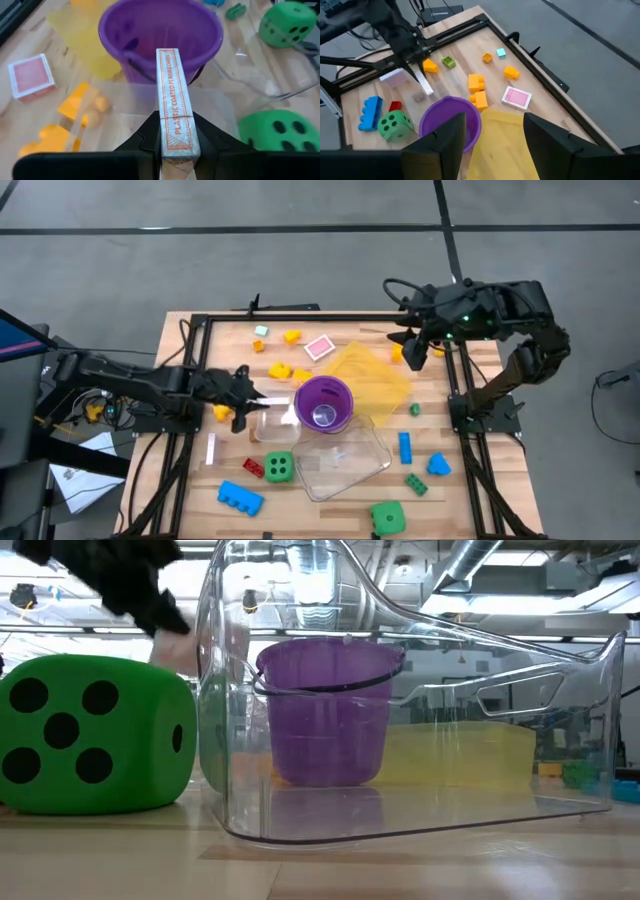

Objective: Pick & Place Toys
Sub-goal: Put the orange deck of cards into the white bin

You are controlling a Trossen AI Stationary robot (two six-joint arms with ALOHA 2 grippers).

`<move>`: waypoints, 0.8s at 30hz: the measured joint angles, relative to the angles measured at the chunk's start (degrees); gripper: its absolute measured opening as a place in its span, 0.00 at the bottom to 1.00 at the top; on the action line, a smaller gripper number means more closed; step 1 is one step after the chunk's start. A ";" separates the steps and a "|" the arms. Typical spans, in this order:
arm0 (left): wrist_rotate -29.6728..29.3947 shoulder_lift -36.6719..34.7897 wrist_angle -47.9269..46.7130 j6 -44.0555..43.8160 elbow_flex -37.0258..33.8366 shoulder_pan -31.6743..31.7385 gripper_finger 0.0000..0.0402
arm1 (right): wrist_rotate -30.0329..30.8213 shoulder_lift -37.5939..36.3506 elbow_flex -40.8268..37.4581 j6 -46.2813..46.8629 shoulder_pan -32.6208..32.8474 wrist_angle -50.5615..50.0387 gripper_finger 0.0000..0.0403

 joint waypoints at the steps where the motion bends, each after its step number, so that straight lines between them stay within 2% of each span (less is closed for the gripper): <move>1: -0.75 0.04 1.42 0.01 -1.63 0.02 0.15 | -0.01 0.00 0.00 0.49 0.16 -0.11 0.48; 9: -2.17 0.97 13.94 0.02 -10.69 1.28 0.15 | -0.01 1.27 -0.07 3.33 1.34 -1.76 0.47; 18: 3.65 5.00 24.41 0.00 -15.22 1.64 0.15 | 0.00 1.79 -0.04 4.40 1.55 -1.73 0.47; 24: 6.29 7.50 25.97 0.24 -15.73 1.64 0.15 | 0.02 1.75 -0.04 4.39 1.53 -1.73 0.47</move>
